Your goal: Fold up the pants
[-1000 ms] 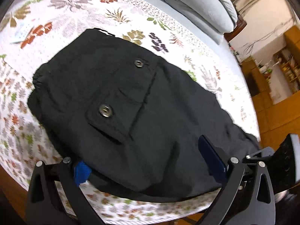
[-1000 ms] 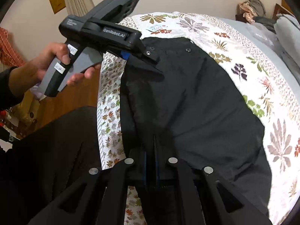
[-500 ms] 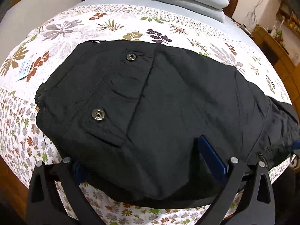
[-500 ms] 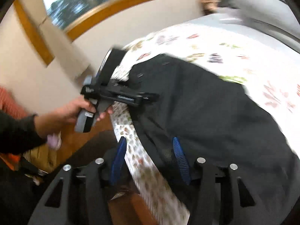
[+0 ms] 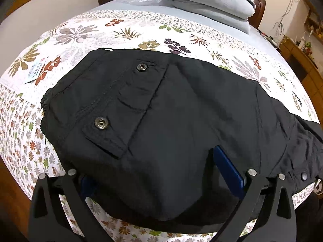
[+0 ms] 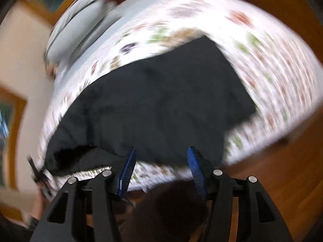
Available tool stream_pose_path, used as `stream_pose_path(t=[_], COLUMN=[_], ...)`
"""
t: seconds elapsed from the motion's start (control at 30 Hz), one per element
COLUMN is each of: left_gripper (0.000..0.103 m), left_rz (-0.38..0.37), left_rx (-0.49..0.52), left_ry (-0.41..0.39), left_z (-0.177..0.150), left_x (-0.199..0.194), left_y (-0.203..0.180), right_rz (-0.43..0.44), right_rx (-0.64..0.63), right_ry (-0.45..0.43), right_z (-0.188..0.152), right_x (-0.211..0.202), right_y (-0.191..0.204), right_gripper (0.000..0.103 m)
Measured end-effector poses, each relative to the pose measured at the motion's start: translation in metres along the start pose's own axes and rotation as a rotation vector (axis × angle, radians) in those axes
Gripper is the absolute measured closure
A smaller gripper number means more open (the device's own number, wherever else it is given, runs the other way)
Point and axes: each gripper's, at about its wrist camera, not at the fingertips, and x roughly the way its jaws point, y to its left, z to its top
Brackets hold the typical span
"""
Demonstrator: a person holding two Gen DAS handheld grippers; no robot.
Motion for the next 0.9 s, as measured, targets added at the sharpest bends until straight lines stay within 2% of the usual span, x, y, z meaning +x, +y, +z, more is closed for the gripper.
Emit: stream_pose_path(t=[0.1, 0.13, 0.23, 0.3, 0.37, 0.4, 0.47, 0.57, 0.7, 0.77, 0.83, 0.9], left_gripper=[0.002, 0.002, 0.002, 0.002, 0.002, 0.002, 0.002, 0.002, 0.002, 0.002, 0.002, 0.002], left_rz=[-0.001, -0.001, 0.009, 0.015, 0.025, 0.028, 0.031, 0.034, 0.033, 0.031, 0.036, 0.033], left_rx=[-0.016, -0.02, -0.027, -0.028, -0.021, -0.019, -0.018, -0.014, -0.012, -0.007, -0.004, -0.003], left_ry=[-0.008, -0.01, -0.017, -0.018, -0.011, -0.009, -0.002, 0.003, 0.005, 0.008, 0.009, 0.012], left_z=[0.001, 0.001, 0.0, -0.001, 0.0, 0.0, 0.001, 0.001, 0.001, 0.001, 0.001, 0.001], left_x=[-0.001, -0.001, -0.001, -0.001, 0.001, 0.001, 0.003, 0.004, 0.005, 0.005, 0.006, 0.005], left_y=[0.001, 0.001, 0.0, -0.001, -0.002, -0.002, -0.002, -0.002, -0.002, -0.002, -0.003, -0.002], right_rz=[0.044, 0.052, 0.078, 0.158, 0.212, 0.2, 0.146, 0.081, 0.022, 0.019, -0.02, -0.055], right_rx=[0.048, 0.062, 0.105, 0.165, 0.176, 0.16, 0.102, 0.044, 0.017, 0.05, 0.035, 0.025], right_ry=[-0.008, -0.004, 0.001, -0.014, -0.042, -0.055, -0.073, -0.122, -0.194, -0.136, -0.092, -0.057], right_z=[-0.011, -0.01, -0.009, -0.007, -0.004, -0.001, 0.005, 0.019, 0.039, 0.047, 0.048, 0.046], right_x=[0.005, 0.009, 0.031, 0.043, 0.045, 0.046, 0.045, 0.029, 0.0, 0.006, 0.019, 0.027], right_y=[-0.019, -0.024, -0.032, -0.038, -0.037, -0.033, -0.024, -0.016, -0.027, -0.038, -0.042, -0.042], right_gripper=[0.046, 0.043, 0.043, 0.044, 0.058, 0.061, 0.083, 0.091, 0.094, 0.094, 0.094, 0.089])
